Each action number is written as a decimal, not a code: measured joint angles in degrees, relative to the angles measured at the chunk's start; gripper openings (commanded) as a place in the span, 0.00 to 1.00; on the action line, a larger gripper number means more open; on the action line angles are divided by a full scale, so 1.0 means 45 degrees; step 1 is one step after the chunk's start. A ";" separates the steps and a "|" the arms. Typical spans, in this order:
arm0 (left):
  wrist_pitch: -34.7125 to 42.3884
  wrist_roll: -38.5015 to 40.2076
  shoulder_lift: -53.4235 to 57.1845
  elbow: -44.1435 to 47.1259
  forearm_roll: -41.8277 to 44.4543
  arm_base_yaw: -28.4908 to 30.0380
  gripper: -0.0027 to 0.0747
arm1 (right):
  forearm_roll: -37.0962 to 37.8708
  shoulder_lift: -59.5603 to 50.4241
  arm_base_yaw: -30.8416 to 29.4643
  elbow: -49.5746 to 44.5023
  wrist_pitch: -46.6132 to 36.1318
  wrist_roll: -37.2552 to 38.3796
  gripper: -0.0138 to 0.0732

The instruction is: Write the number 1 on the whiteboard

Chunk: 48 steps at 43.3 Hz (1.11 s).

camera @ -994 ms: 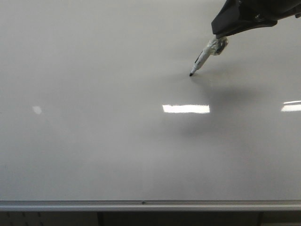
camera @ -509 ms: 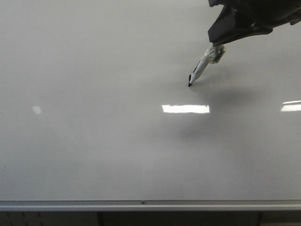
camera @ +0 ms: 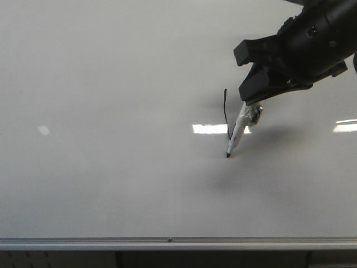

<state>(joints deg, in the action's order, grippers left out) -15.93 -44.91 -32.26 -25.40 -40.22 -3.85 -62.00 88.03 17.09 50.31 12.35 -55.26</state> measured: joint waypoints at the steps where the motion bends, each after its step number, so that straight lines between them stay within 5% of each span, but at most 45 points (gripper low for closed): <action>1: 0.0000 0.0000 0.0000 0.0000 0.0000 0.0000 0.01 | 0.0000 0.0004 0.0070 -0.0057 -0.0082 0.0000 0.09; 15: 0.0000 0.0000 0.0000 0.0000 0.0000 0.0000 0.01 | 0.0000 -0.1336 0.0315 -0.0209 0.0579 -0.0028 0.09; 30: -0.0569 -0.0226 0.0000 -0.0064 -0.0692 0.0000 0.03 | 0.0157 -0.3401 0.0315 0.1716 0.6130 0.0465 0.09; 44: -0.6598 -0.3574 -0.2588 -0.2349 -0.3069 0.0000 0.65 | 0.0492 -0.3377 0.0315 0.2210 0.9307 0.0538 0.09; 48: -0.8724 -0.4794 -0.3726 -0.2861 -0.4446 0.0000 0.69 | 0.0518 -0.3377 0.0315 0.2288 0.9818 0.0571 0.09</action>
<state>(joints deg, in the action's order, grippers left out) -55.18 -66.48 -49.03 -38.27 -60.22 -3.85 -59.67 72.84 18.51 60.60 56.53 -52.69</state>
